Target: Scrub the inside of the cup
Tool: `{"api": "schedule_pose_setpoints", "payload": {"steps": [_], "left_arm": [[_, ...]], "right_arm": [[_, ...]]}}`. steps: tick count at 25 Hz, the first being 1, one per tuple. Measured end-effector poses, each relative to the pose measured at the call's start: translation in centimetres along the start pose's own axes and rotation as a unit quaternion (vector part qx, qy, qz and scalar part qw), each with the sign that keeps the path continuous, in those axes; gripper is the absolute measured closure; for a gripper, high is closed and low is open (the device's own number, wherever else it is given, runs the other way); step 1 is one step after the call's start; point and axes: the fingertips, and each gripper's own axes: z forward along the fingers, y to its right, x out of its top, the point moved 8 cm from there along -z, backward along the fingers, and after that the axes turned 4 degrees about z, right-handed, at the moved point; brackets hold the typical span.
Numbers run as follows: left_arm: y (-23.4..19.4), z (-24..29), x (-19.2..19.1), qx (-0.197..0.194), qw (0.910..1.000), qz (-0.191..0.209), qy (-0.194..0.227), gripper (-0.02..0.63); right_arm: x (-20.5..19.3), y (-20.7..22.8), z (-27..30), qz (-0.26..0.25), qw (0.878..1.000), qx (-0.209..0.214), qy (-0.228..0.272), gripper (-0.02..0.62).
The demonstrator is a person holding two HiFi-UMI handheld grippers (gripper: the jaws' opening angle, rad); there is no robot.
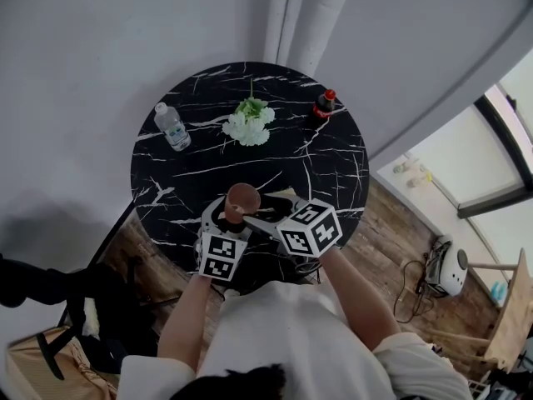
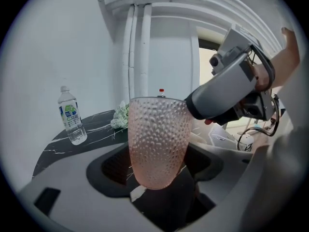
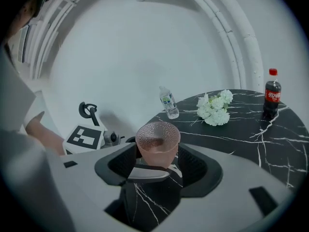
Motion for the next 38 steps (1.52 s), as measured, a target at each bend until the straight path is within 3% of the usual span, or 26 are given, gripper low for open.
{"api": "schedule_pose_setpoints", "payload": {"steps": [4, 8, 25, 38], "left_arm": [[-0.2, 0.7, -0.4, 0.008, 0.9997, 0.015, -0.016, 0.261], [-0.1, 1.4, -1.0, 0.003, 0.9994, 0.006, -0.035, 0.261], [0.7, 3.9, -2.6, -0.046, 0.9922, -0.005, -0.116, 0.261], [0.7, 3.9, -2.7, -0.065, 0.9889, -0.001, -0.134, 0.261]], "right_arm": [[-0.3, -0.5, 0.5, -0.024, 1.000, -0.008, -0.011, 0.351], [-0.5, -0.7, 0.9, -0.037, 0.999, -0.010, -0.022, 0.351], [-2.1, 1.4, 1.9, 0.004, 0.998, -0.021, -0.064, 0.351], [-2.2, 1.7, 2.0, 0.018, 0.998, -0.018, -0.063, 0.350]]}}
